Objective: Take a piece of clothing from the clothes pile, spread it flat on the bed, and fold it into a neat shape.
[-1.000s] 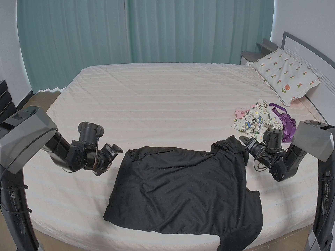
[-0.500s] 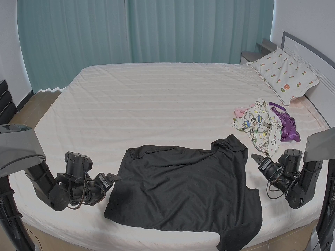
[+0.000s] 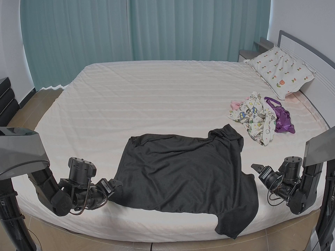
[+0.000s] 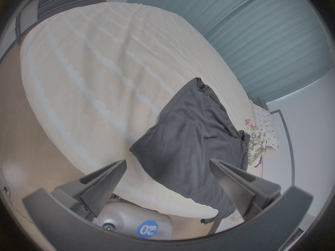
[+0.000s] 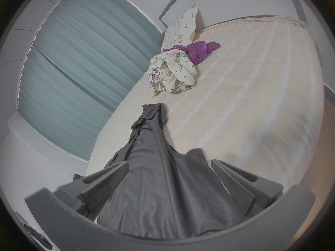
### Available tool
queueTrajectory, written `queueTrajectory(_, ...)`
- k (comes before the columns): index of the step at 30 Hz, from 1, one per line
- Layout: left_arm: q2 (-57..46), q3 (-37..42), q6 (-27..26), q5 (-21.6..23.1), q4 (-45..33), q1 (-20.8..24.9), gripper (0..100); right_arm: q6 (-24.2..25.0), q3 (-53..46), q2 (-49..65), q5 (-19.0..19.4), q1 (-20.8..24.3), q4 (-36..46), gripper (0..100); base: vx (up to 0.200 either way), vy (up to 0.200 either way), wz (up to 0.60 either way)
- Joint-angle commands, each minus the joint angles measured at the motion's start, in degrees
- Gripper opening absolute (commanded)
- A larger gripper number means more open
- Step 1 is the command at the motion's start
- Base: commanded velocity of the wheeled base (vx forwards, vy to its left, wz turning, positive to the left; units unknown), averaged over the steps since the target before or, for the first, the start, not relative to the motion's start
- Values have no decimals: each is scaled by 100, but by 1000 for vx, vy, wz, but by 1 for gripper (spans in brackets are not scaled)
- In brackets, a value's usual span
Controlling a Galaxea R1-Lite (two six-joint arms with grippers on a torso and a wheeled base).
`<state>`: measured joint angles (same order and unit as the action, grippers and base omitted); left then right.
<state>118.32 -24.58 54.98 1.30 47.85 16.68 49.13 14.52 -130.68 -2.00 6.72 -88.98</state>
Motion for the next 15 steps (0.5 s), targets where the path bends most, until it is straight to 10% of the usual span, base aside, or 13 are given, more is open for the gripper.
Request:
queueTrajectory(1,534,-372,-5,-315,14,160,100,18,-10,-45,-2,-4,-58,100,0,0,0)
queueTrajectory(15,1466,-1102,-576,-1080,-12,187,100,18,-28,-1,-20,-21,-58,100,0,0,0)
